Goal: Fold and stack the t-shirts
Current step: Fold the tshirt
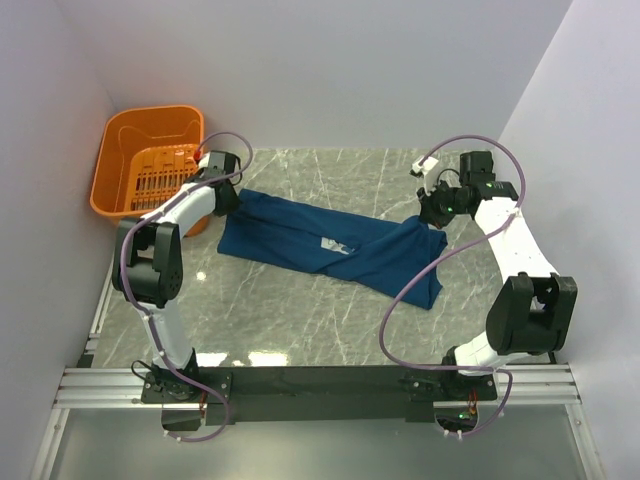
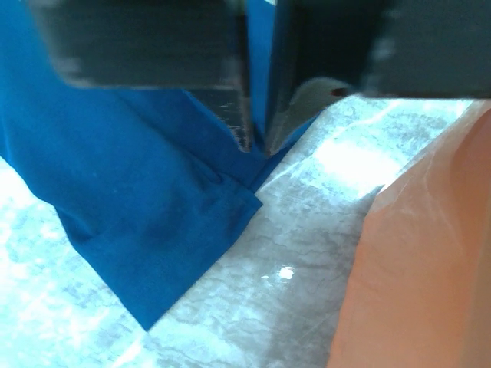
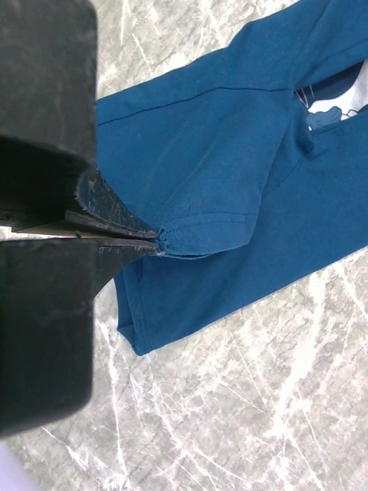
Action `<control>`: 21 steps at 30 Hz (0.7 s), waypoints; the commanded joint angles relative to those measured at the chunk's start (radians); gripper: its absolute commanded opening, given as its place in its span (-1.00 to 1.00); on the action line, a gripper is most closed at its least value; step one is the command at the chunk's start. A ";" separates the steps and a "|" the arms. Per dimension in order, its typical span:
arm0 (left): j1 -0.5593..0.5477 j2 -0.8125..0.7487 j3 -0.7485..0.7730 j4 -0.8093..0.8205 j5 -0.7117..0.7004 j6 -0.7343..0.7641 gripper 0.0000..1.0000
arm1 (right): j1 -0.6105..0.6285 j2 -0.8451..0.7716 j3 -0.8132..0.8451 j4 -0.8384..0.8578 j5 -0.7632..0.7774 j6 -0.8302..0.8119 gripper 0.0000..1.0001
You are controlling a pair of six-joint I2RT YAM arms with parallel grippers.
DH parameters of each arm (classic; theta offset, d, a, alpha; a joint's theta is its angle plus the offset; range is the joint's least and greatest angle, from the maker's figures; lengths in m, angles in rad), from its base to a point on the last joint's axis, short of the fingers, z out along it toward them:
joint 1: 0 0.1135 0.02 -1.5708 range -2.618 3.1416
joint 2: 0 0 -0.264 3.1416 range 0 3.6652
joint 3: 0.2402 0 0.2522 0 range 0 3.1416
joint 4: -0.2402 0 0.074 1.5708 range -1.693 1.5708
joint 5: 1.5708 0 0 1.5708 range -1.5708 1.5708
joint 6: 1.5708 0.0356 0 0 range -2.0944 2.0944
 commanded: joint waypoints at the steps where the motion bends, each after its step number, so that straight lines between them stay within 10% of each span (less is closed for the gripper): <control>1: -0.004 0.018 0.014 -0.005 0.130 0.030 -0.53 | 0.008 -0.009 0.035 0.030 -0.002 0.005 -1.00; 6: -0.004 -0.046 -0.017 0.055 0.274 0.078 0.13 | 0.019 0.010 0.038 0.024 0.001 0.002 -1.00; 21: -0.012 -0.304 -0.221 0.122 0.398 0.159 0.28 | 0.079 0.224 0.254 0.002 0.119 0.088 -1.00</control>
